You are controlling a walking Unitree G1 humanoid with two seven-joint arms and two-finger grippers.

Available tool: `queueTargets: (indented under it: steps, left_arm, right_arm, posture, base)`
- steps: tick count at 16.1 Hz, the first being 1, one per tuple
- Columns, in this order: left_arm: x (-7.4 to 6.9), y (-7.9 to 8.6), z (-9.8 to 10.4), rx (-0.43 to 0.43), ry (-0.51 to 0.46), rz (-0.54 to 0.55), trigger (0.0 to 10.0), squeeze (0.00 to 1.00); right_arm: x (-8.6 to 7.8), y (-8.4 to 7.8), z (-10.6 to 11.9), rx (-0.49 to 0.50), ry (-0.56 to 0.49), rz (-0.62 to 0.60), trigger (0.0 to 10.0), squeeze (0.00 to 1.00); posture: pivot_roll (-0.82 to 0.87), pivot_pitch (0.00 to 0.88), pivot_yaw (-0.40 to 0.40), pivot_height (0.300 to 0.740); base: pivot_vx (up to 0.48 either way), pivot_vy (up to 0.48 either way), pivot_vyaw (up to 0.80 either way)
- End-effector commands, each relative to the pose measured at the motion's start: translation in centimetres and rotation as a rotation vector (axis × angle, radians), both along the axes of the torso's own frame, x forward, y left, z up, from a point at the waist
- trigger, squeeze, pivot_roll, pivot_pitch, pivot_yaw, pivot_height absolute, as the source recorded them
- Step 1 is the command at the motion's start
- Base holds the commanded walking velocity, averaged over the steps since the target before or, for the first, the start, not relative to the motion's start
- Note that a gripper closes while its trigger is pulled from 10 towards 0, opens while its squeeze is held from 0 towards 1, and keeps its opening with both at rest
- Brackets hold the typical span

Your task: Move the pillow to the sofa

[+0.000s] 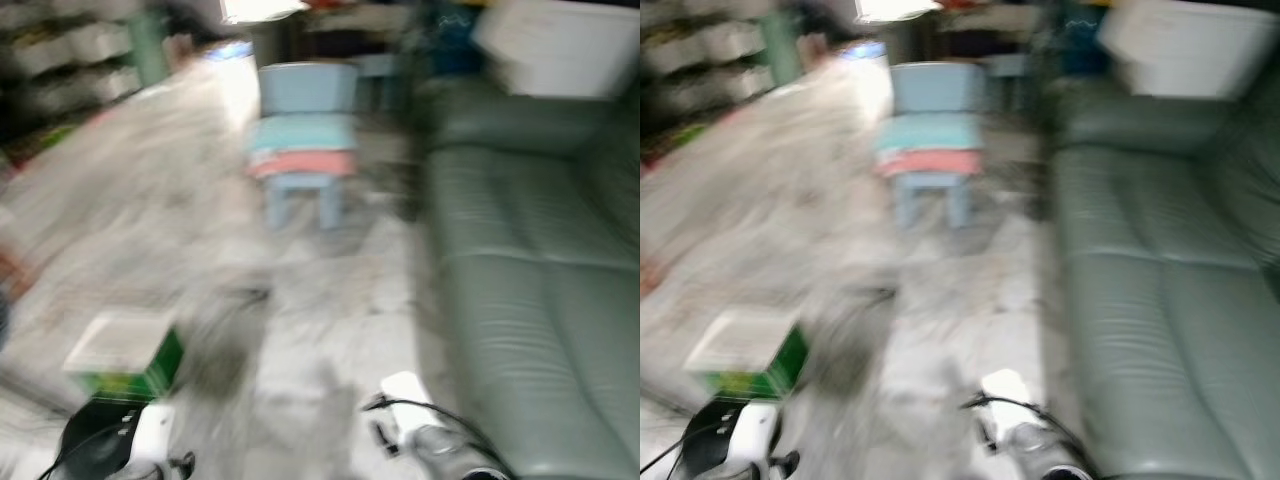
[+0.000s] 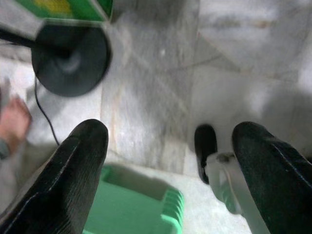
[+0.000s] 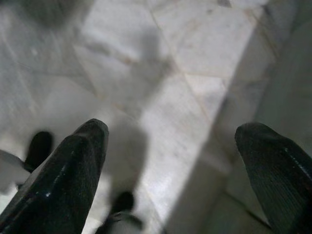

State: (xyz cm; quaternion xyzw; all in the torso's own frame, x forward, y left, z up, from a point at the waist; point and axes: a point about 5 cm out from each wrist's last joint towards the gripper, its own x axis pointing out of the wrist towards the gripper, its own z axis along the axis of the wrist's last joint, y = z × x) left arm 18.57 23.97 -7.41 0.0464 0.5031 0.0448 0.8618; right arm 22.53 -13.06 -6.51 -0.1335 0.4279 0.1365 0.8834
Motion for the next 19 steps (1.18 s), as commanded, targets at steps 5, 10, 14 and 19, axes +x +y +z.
queueTargets:
  steps: [5, 10, 14, 19]
  left_arm:
    - [0.85, -0.82, 0.24, -0.023, -0.027, -0.022, 10.0, 0.0]
    - [0.99, -0.89, 0.29, -0.012, -0.036, -0.03, 10.0, 0.0]
    - [0.91, -0.8, 0.27, 0.0, -0.029, -0.033, 10.0, 0.0]
    - [0.89, -0.81, 0.26, -0.003, -0.033, -0.035, 10.0, 0.0]
  right_arm:
    - [-0.54, -1.25, -0.35, -0.015, 0.024, -0.032, 10.0, 0.0]
    - [-0.44, -1.29, -0.29, -0.023, 0.019, -0.02, 10.0, 0.0]
    - [-0.45, -1.34, -0.3, -0.025, 0.02, -0.019, 10.0, 0.0]
    - [-0.46, -1.43, -0.3, -0.031, 0.021, -0.015, 10.0, 0.0]
  posture:
    - [-0.01, 0.0, 0.032, 0.74]
    - [-0.01, 0.0, 0.032, 0.74]
    - [-0.01, 0.0, 0.03, 0.74]
    - [-0.01, 0.0, 0.027, 0.74]
  base:
    - [0.34, 0.158, 0.0]
    - [0.131, 0.306, 0.0]
    - [0.0, 0.0, 0.0]
    - [0.0, 0.0, 0.0]
